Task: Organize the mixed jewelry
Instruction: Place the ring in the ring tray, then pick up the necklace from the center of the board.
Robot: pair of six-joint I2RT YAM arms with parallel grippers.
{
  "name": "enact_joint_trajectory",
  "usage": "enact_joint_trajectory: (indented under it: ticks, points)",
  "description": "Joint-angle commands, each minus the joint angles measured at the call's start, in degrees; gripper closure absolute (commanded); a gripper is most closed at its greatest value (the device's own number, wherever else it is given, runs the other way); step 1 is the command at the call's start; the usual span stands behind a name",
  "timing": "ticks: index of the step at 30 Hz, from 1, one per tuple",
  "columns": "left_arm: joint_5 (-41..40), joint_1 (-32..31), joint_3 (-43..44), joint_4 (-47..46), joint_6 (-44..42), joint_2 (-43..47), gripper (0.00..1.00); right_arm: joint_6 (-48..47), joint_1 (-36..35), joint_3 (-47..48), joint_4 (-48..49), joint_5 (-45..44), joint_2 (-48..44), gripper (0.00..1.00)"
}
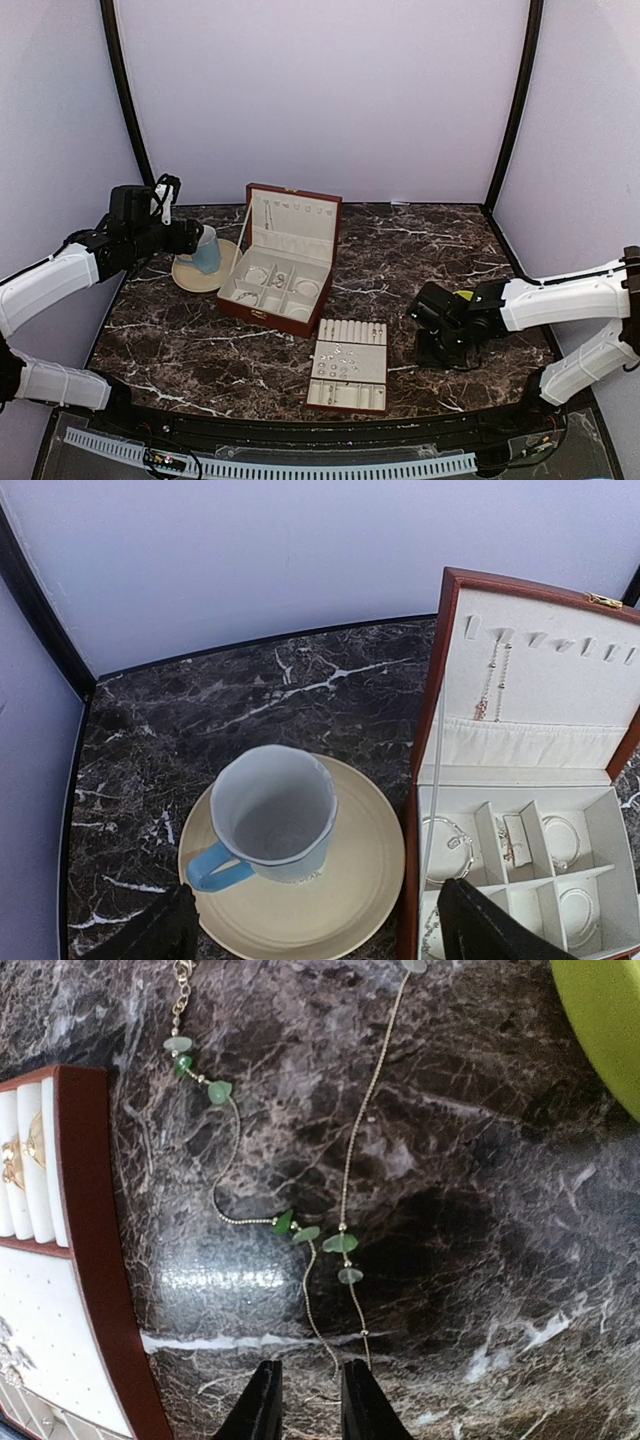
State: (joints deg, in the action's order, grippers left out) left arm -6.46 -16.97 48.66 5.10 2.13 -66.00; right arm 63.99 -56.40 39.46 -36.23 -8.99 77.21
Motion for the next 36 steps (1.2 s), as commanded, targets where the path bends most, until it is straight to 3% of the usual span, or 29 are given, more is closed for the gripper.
enact_joint_trajectory:
  ticks: [1, 17, 25, 29, 36]
  points:
    - [1.0, 0.3, -0.1, -1.2, -0.2, 0.6, 0.14, 3.1, -1.1, -0.4, -0.8, 0.2, 0.5, 0.78]
    - [1.3, 0.3, -0.2, -1.1, 0.0, 0.9, 0.14, 5.4, -2.1, 0.4, 1.0, -0.6, 5.4, 0.82]
    - [1.3, 0.3, -0.1, -1.1, 0.0, 1.2, 0.14, 6.8, -2.3, 1.7, -2.1, -3.1, 7.6, 0.92]
    - [1.4, 0.3, -0.2, -1.1, 0.0, 1.4, 0.14, 7.4, -2.2, 2.1, -1.7, -3.4, 5.7, 1.00]
    - [4.7, 0.3, -0.4, -1.9, -0.7, 2.3, 0.15, -1.4, 1.0, 3.2, 7.8, -2.0, -2.4, 1.00]
